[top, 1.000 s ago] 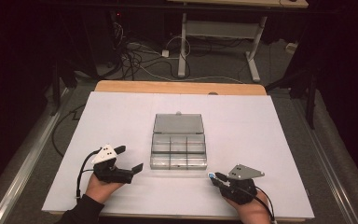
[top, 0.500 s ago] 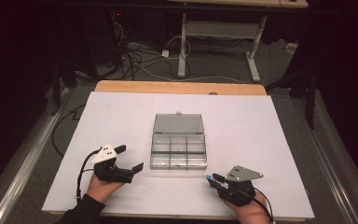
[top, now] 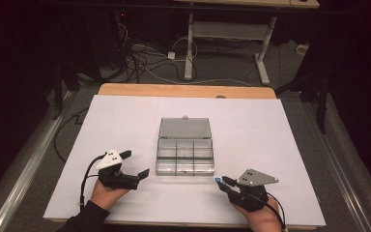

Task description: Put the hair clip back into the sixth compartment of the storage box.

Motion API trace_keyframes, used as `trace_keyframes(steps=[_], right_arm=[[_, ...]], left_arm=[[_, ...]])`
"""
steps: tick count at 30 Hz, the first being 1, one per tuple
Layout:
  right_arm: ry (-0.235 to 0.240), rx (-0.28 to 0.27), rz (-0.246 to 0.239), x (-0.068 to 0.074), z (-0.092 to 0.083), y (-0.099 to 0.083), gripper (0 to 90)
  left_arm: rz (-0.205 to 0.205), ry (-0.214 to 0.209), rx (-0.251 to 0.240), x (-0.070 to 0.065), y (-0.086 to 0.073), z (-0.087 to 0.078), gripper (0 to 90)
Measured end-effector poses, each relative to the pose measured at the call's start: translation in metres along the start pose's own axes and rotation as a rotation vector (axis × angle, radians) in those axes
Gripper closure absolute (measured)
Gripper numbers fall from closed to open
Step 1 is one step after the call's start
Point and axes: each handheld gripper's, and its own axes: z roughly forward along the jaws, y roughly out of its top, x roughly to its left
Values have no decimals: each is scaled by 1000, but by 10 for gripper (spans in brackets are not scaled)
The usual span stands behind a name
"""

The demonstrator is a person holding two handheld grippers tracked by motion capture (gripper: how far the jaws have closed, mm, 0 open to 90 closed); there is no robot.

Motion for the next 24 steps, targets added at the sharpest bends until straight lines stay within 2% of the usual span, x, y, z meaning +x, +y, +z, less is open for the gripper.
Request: trace_keyframes(steps=[3, 5, 12, 24], right_arm=[[-6, -7, -5, -1, -2, 1, 731], [-9, -8, -4, -2, -2, 2, 730], [-19, -22, -6, -7, -4, 8, 731], [-24, -37, -10, -9, -1, 21, 730]], left_arm=[[10, 25, 10, 3, 2, 1, 0], [3, 18, 17, 3, 1, 3, 0], [37, 5, 35, 0, 0, 6, 0], [21, -11, 19, 2, 0, 4, 0]])
